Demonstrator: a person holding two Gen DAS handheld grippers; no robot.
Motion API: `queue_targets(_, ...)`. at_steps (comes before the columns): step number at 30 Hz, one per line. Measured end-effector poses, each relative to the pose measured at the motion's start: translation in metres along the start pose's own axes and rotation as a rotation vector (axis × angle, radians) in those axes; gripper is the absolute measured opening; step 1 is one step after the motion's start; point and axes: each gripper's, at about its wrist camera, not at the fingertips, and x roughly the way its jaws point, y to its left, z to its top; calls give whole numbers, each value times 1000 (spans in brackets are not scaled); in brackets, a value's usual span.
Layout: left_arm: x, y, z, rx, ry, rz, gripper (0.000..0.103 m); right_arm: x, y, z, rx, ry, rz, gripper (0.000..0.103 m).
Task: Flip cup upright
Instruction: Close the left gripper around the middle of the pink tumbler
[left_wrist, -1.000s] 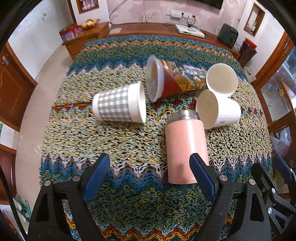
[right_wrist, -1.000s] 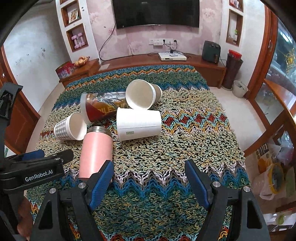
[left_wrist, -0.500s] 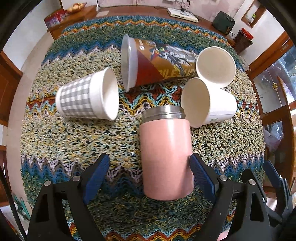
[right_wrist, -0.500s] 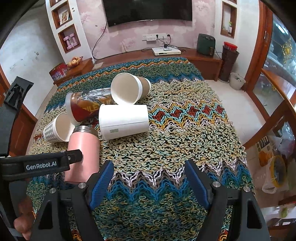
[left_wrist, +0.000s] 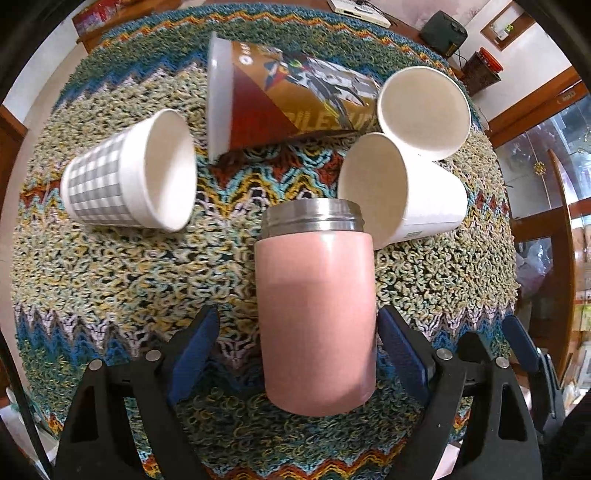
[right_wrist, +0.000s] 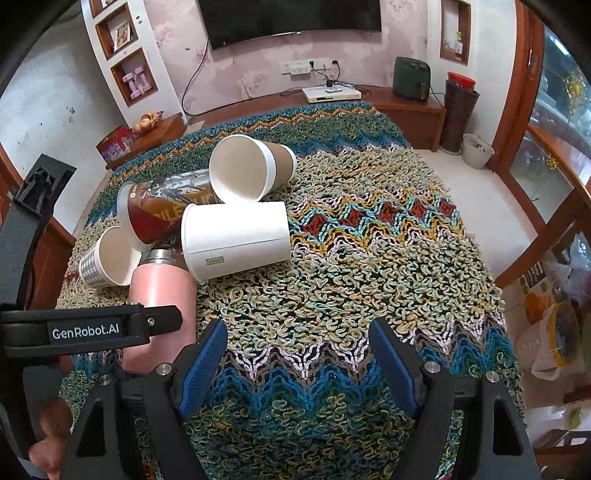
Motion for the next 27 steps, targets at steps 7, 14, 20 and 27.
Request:
queue_targets(7,22,-13,5,-10,78,-49,71,10,-3,3,13,17,17,79)
queue_targets(14,26,-21,5,-20,77,-65,70,19,-7,4,27,30,28,79)
queue_targets(20,15,-9,3,-24,69,-65,70,18,-7,2,33,30,32,79)
queue_targets(27,2,-6,-4,-8,37,-48,70,11,-9,1,40,15,31,79)
